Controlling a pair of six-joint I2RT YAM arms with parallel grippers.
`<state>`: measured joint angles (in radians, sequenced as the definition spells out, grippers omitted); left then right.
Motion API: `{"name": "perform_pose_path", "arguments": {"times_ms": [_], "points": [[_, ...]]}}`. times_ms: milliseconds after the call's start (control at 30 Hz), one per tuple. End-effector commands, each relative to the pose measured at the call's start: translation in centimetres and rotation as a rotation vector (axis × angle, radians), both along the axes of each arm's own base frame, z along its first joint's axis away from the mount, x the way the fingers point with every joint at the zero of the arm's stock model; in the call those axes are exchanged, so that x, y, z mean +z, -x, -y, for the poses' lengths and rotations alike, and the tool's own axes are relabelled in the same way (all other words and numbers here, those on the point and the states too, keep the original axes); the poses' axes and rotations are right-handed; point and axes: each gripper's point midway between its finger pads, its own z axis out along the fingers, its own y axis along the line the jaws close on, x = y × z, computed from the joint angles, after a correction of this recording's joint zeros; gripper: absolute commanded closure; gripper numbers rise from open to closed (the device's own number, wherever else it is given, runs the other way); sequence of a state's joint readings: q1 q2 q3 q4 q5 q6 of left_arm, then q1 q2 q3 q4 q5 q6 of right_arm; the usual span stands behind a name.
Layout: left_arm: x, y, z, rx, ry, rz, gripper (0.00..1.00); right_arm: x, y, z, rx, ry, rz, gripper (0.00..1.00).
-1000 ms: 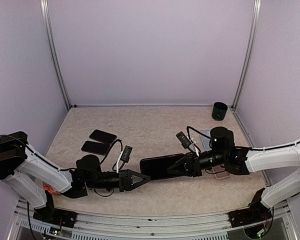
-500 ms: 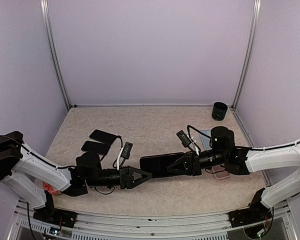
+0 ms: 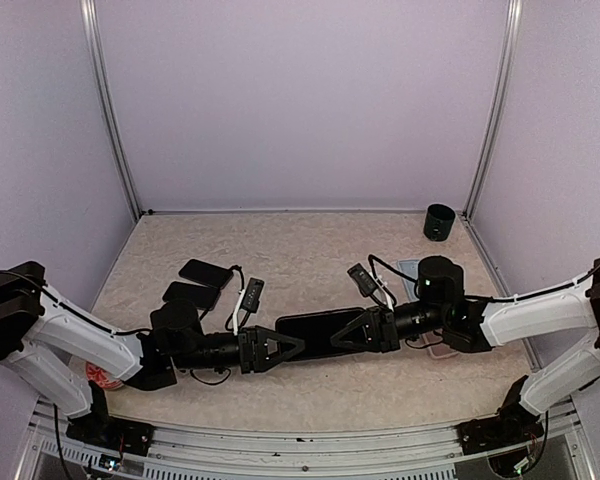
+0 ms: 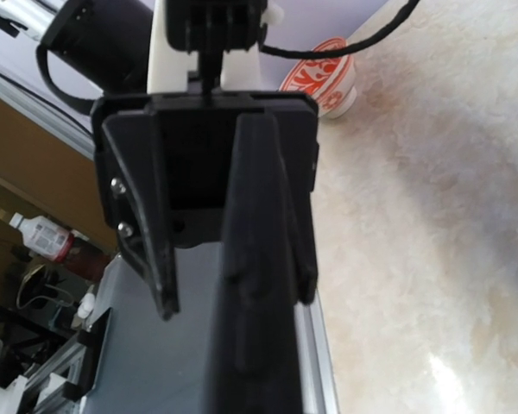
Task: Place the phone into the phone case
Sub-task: Pass from the right arm to the left
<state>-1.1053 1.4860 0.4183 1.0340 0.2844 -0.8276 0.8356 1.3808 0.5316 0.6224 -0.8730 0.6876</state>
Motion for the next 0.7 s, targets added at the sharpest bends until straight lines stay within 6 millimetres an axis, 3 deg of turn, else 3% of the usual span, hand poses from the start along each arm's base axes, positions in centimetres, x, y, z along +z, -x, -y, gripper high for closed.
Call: {"name": "perform_pose_path", "arguments": {"times_ms": [0,267,367,467,667], "points": [[2.5,-0.5,0.4,-0.002,0.082,0.047,0.62,0.9,0.2,-0.1,0.026,-0.052,0.015,0.99],[2.2,-1.2,0.5,0.005,0.078,0.034,0.93,0.7,0.0,-0.1,0.018,-0.049,0.022,0.96],[2.2,-1.5,0.3,0.014,0.079,0.032,1.0,0.7,-0.1,-0.1,0.011,-0.045,0.028,0.92],[2.4,-2.2,-0.1,0.033,0.091,0.022,1.0,0.9,-0.4,-0.1,0.003,-0.045,0.034,0.78],[3.0,-4.4,-1.2,0.076,0.112,0.011,1.0,1.5,-1.5,0.5,-0.054,-0.036,0.056,0.4]]}}
